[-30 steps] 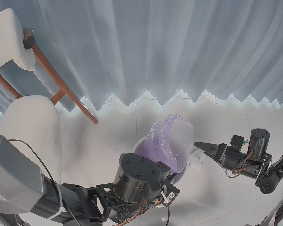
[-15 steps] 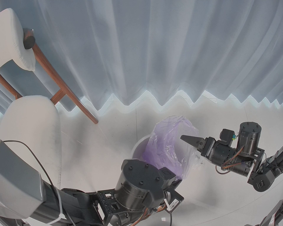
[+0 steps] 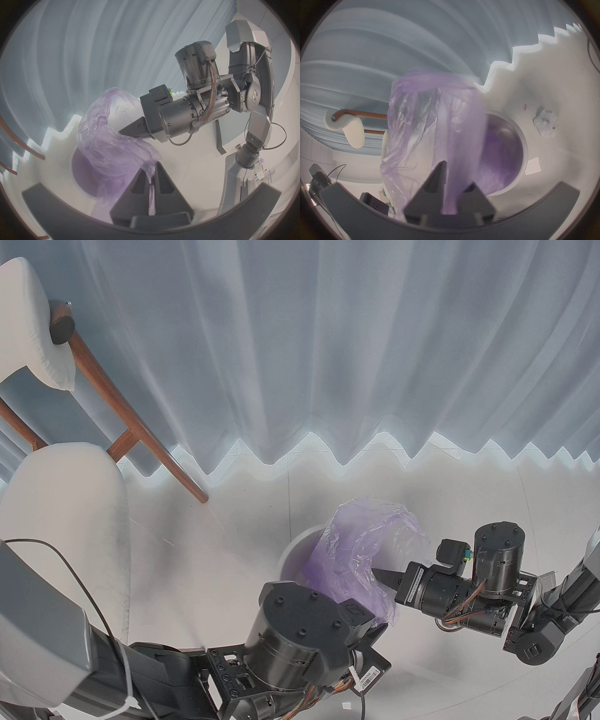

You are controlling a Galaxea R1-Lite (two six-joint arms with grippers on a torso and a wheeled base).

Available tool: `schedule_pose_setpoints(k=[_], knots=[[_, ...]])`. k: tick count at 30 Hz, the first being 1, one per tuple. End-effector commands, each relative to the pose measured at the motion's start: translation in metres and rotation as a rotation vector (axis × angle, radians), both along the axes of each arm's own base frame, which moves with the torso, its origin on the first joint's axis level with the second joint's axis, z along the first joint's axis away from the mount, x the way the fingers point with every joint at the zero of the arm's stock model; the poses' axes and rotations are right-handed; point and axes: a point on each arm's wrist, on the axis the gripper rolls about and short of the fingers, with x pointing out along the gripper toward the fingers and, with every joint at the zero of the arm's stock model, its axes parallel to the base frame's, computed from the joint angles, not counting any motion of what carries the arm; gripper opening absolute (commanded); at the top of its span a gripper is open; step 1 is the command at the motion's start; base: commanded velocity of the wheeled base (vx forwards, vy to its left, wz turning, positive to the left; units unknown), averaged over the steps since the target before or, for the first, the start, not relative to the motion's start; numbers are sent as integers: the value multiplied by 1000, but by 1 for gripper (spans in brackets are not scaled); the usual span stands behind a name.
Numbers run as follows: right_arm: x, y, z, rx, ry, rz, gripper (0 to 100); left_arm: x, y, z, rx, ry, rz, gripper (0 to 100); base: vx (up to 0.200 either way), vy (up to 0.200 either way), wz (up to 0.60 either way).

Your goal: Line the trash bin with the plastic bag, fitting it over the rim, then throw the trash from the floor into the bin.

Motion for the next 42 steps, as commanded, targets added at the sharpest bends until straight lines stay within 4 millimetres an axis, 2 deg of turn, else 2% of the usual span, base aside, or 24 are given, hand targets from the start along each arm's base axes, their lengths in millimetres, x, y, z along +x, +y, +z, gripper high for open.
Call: schedule_pose_setpoints(k=[1, 5, 6, 11, 13, 17, 21, 29, 42], knots=[[3, 3, -2, 0, 2, 4, 0, 1, 2, 3, -7, -6, 7, 0, 0, 0, 0], [10, -4, 3, -2, -25, -22, 0, 5, 7, 4, -1, -9, 30, 0, 0, 0, 0], [13, -7, 3, -8, -33, -31, 0, 5, 10, 2, 5, -7, 33, 100, 0, 0, 0], [16, -16, 1, -43, -44, -44, 0, 4, 18, 8, -10, -8, 48, 100, 0, 0, 0], [14, -18, 1, -45, -44, -35, 0, 6, 32, 13, -13, -7, 77, 100, 0, 0, 0], [12, -21, 1, -34, -95, 3, 0, 3, 75, 3, 33, 41, 120, 100, 0, 0, 0], [9, -22, -5, -56, -138, 46, 0, -4, 91, 3, 32, 61, 103, 100, 0, 0, 0], [8, -22, -4, -48, -149, 56, 0, 0, 92, -4, 48, 93, 89, 100, 0, 0, 0], [9, -22, 0, -41, -164, 53, 0, 31, 87, -37, 109, 168, 61, 100, 0, 0, 0]])
